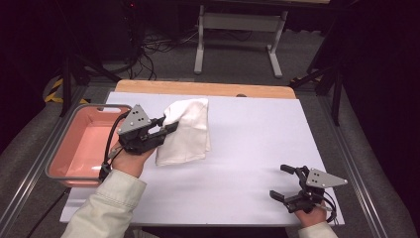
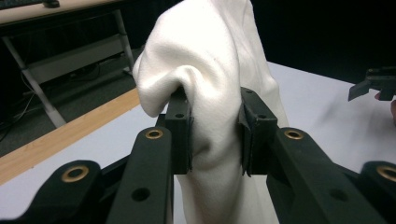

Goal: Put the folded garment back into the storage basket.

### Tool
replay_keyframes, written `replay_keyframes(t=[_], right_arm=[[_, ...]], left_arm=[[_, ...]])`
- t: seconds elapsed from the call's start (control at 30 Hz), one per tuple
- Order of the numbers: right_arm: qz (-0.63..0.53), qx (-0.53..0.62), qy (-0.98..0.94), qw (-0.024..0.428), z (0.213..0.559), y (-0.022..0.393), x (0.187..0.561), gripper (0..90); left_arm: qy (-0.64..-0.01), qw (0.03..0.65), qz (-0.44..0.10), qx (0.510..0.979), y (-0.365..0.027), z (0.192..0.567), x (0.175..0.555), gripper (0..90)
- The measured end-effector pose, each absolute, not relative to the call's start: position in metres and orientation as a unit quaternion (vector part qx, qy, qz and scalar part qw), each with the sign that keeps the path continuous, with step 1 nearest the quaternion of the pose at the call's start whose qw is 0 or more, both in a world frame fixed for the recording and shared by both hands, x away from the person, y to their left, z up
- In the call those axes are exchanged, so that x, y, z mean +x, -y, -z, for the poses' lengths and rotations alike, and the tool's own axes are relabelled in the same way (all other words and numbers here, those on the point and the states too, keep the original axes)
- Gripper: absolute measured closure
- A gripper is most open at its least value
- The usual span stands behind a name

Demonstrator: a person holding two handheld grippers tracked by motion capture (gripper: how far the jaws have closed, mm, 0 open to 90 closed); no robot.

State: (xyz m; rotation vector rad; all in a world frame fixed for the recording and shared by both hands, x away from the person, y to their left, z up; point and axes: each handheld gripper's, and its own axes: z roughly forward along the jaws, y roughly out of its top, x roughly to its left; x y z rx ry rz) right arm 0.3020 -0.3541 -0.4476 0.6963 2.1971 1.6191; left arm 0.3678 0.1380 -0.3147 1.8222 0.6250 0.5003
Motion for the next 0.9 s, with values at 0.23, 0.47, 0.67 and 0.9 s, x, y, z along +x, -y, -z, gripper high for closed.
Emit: replay_keyframes(t=[0.23,0.47,0.67,0.9], right_arm=[[-0.567,0.244,-0.770,0.161,0.448,0.354,0.302,1.2],[-0.566,0.245,-0.770,0.161,0.448,0.354,0.302,1.2],[-0.566,0.246,-0.770,0.161,0.448,0.354,0.302,1.2],[-0.566,0.247,-0.770,0.161,0.448,0.354,0.302,1.2]], left_arm=[[-0.271,0.534,-0.218,0.771,-0.154,0.315,0.364,69.6],[-0.281,0.529,-0.228,0.767,-0.170,0.313,0.361,69.6],[-0.292,0.528,-0.234,0.763,-0.185,0.313,0.358,69.5],[-0.301,0.517,-0.246,0.763,-0.205,0.310,0.353,69.5]])
